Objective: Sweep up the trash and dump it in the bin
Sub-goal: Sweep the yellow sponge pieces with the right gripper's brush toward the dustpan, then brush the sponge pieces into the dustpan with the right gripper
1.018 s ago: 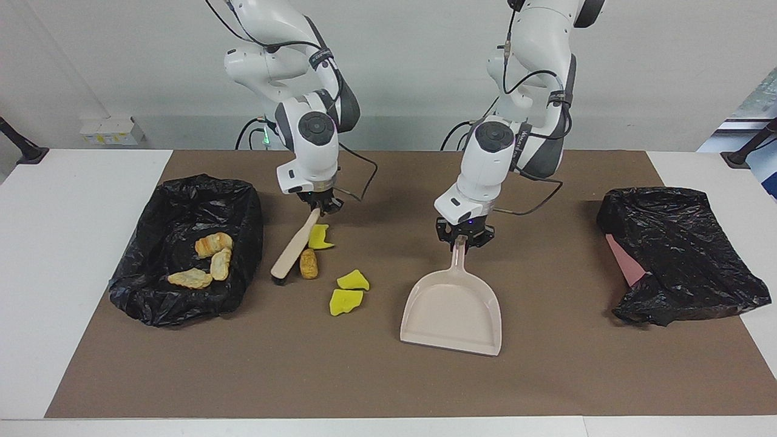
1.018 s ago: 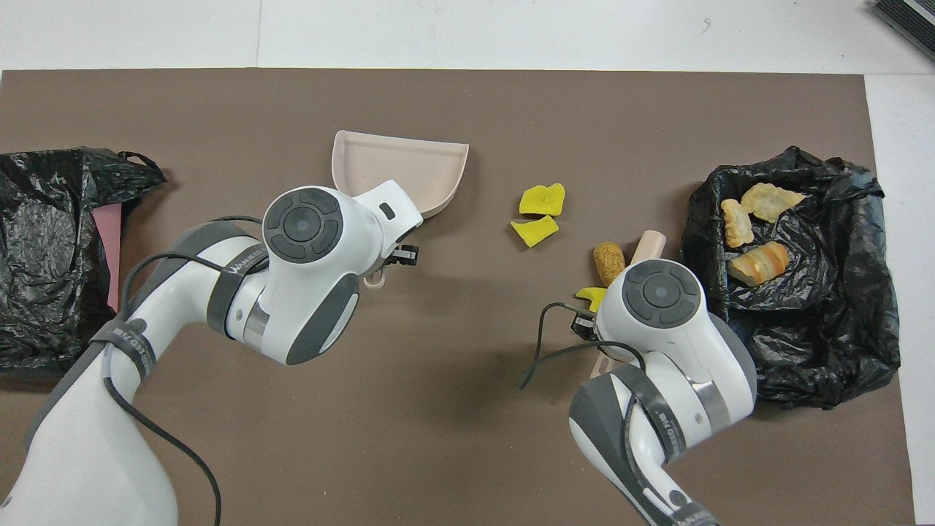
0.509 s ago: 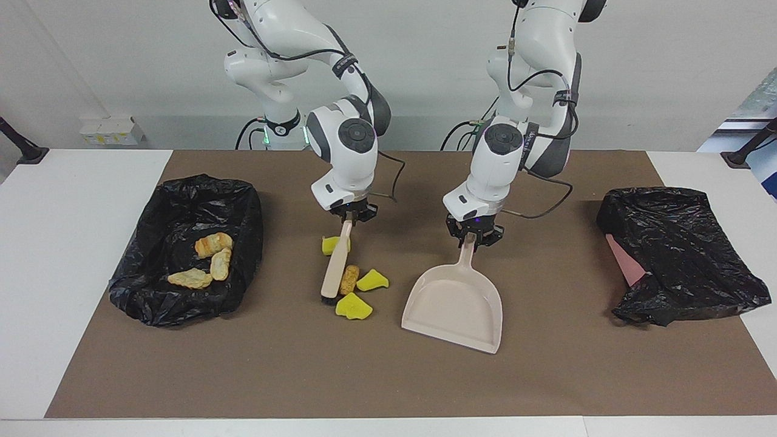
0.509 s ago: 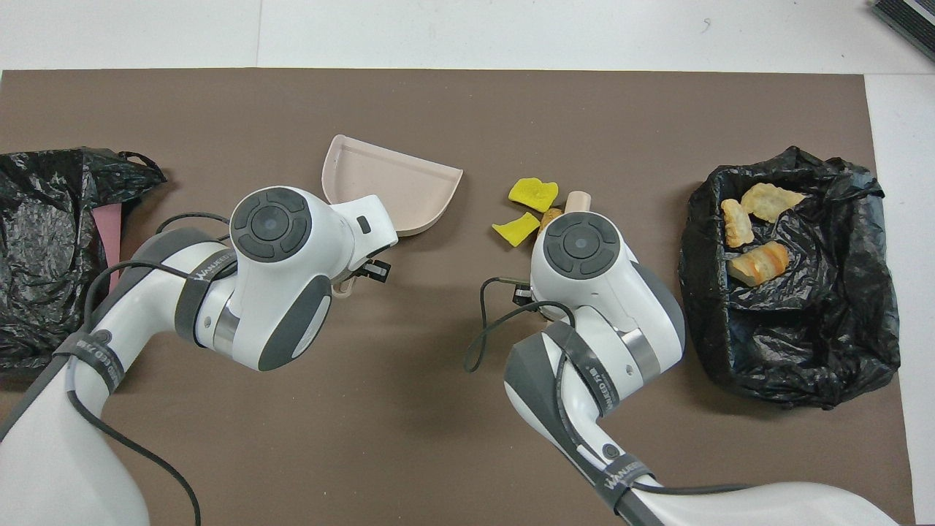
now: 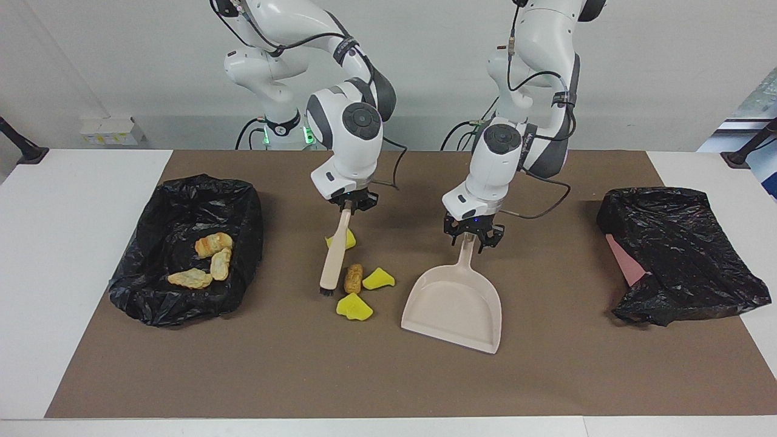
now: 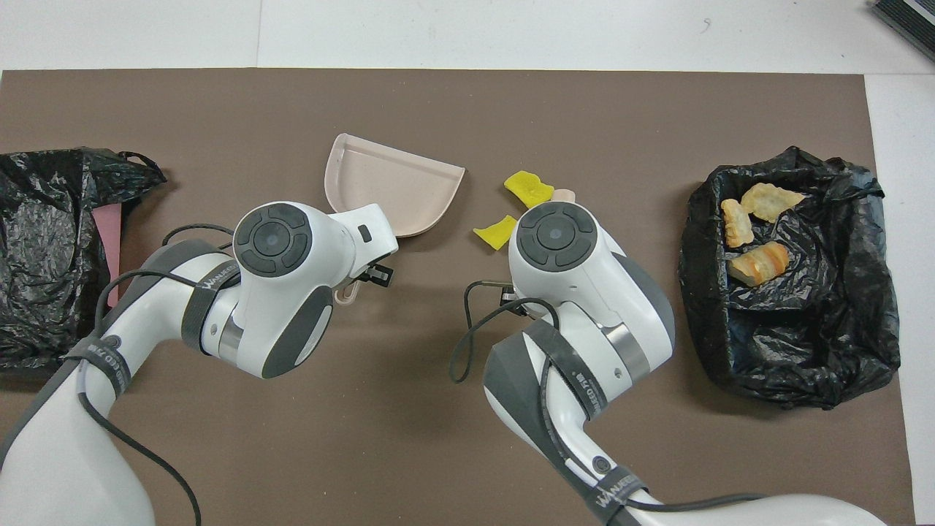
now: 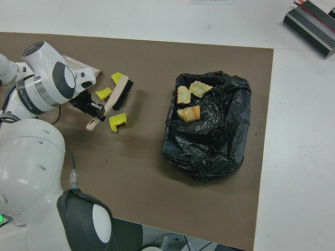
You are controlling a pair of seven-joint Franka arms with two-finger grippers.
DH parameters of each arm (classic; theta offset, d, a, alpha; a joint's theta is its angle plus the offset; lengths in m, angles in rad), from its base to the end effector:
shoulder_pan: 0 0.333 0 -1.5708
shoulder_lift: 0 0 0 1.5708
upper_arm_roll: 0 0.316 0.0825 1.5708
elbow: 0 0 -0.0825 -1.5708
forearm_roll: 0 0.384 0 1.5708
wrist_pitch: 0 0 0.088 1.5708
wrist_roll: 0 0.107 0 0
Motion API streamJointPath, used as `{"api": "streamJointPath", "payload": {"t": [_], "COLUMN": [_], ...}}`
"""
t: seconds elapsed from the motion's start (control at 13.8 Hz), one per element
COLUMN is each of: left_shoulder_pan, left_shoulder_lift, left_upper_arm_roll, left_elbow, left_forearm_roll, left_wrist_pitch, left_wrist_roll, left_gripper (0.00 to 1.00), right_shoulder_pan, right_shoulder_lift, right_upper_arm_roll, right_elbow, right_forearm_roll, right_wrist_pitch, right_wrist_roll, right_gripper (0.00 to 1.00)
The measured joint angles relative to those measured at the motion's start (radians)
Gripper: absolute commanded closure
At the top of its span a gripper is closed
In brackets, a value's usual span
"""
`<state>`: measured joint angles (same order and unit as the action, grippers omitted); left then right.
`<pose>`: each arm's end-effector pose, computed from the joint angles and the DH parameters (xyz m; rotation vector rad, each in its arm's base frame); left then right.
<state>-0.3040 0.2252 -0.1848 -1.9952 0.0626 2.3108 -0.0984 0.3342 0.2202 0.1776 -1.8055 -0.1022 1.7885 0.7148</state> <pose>0.5356 -0.2791 0.3596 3.0481 -0.6559 0.1450 0.5222 0.2772 0.4061 2.9407 -0.2489 -0.2332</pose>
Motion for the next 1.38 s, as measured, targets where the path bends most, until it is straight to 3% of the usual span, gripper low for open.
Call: {"api": "streamJointPath", "payload": {"t": [0.36,0.8,1.16,1.38], "left_shoulder_pan": [0.02,0.148,0.197,0.208], "left_shoulder_lift": [0.003,0.004,-0.041,-0.042], "left_upper_arm_roll": [0.004,0.006,0.006,0.006], "left_elbow": [0.027,0.112,0.116,0.11], "left_forearm_roll": [0.0,-0.005,-0.027,-0.031], "left_wrist_pitch": [-0.026,-0.133,-0.198,-0.236], "left_wrist_roll": [0.027,0.269,0.623,0.889], "left_gripper": [1.0,1.0,1.0,1.0], "right_shoulder_pan": [-0.038,-0.116,-0.141,-0.089], "right_shoulder_lift": [-0.021,-0.021,-0.014,-0.011], "right_upper_arm_roll": [-0.004,-0.006,-0.003,0.002], "right_elbow": [-0.001,-0.03,-0.049,-0.083], "right_forearm_roll": [0.0,-0.001,0.0,0.002], "right_wrist_pitch": [-0.046,-0.005,0.029,0.055], "right_wrist_roll": [-0.133,-0.295,-0.325,-0.31], "right_gripper": [1.0,1.0,1.0,1.0]}}
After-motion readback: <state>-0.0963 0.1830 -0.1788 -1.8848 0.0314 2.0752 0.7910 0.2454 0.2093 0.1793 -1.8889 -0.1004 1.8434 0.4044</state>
